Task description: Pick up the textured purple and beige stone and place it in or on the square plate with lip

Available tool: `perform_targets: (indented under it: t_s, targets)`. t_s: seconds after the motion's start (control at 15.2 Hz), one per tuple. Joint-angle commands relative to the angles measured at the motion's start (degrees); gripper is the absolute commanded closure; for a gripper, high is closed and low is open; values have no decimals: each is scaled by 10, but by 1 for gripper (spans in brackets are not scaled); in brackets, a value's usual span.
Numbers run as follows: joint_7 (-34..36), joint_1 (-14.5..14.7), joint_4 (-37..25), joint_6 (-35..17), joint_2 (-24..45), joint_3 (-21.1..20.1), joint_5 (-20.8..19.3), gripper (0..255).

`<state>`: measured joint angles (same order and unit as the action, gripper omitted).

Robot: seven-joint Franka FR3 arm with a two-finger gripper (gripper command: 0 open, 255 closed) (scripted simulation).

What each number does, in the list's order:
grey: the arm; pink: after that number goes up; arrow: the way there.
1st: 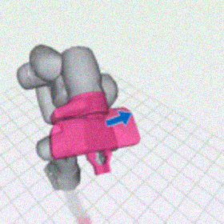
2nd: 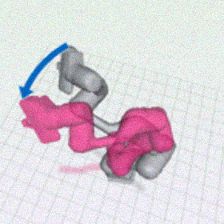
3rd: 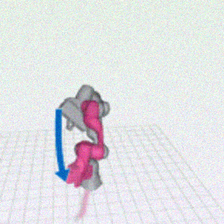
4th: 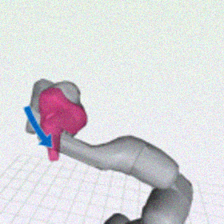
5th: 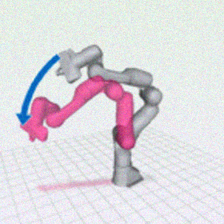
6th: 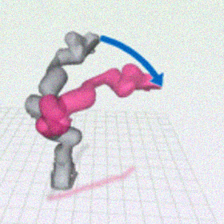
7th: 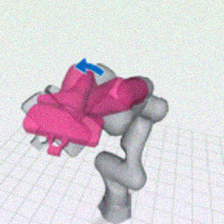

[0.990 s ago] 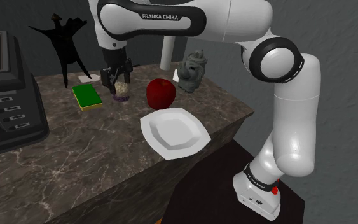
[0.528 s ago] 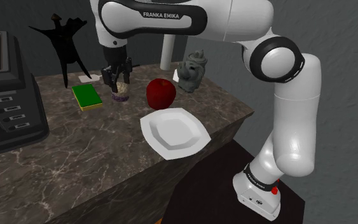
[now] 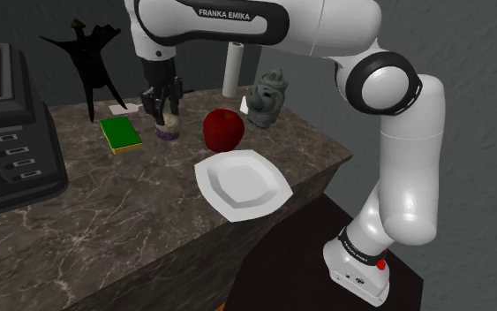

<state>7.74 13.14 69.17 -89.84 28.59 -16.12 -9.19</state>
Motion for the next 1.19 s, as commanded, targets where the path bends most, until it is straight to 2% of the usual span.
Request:
perform_targets:
  t_s: [0.0,0.4,0.46,0.53,0.66,0.79,0.86,1.12]
  targets:
    - [-1,2,-19,17,4,0,0,255]
    - [-4,11,-89,72,19,0,-3,255]
    - [-3,9,-75,61,15,0,-3,255]
    - [-3,9,-75,61,15,0,-3,0]
    - [-92,-41,-89,80,27,-11,47,0]
    - [-174,-83,-137,121,65,-22,87,0]
    - [-202,-95,-166,142,87,-26,98,0]
    - [-205,-105,-86,92,57,-29,104,0]
